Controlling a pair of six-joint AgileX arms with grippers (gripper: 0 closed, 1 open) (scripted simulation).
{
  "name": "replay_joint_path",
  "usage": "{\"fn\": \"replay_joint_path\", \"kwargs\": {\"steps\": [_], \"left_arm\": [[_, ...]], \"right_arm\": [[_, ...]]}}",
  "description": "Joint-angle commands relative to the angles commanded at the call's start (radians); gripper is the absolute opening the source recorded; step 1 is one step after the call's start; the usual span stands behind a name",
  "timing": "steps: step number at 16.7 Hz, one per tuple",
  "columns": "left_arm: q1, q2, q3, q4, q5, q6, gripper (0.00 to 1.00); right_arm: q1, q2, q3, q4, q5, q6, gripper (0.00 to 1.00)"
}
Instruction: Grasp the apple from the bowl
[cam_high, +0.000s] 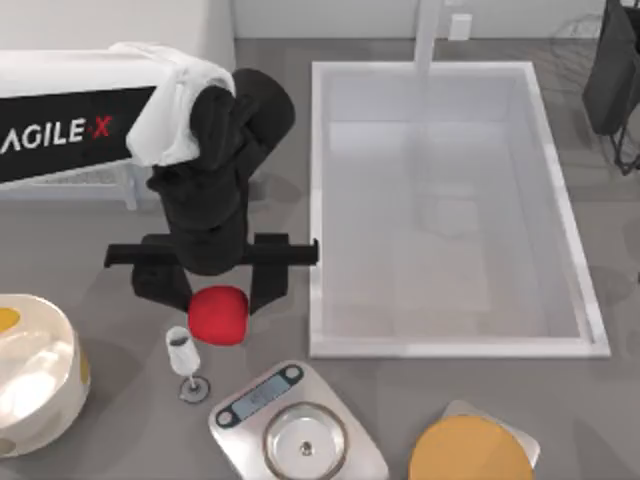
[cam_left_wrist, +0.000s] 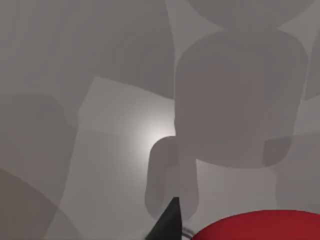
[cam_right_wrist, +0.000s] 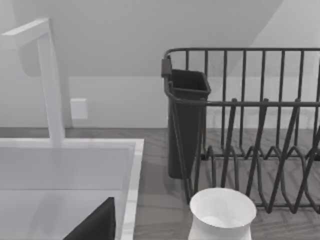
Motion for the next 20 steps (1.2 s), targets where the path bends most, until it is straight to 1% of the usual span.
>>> {"fn": "replay_joint_path", "kwargs": {"steps": [1,14,15,20], "left_arm": [[0.000,0.000,0.000,0.000,0.000,0.000,0.00],[0.000,0.000,0.000,0.000,0.000,0.000,0.98],[0.000,0.000,0.000,0.000,0.000,0.000,1.00],[0.000,0.000,0.000,0.000,0.000,0.000,1.00]], "right_arm": [[0.000,0.000,0.000,0.000,0.000,0.000,1.00],[0.000,0.000,0.000,0.000,0.000,0.000,1.00],[0.000,0.000,0.000,0.000,0.000,0.000,1.00],[0.000,0.000,0.000,0.000,0.000,0.000,1.00]]}}
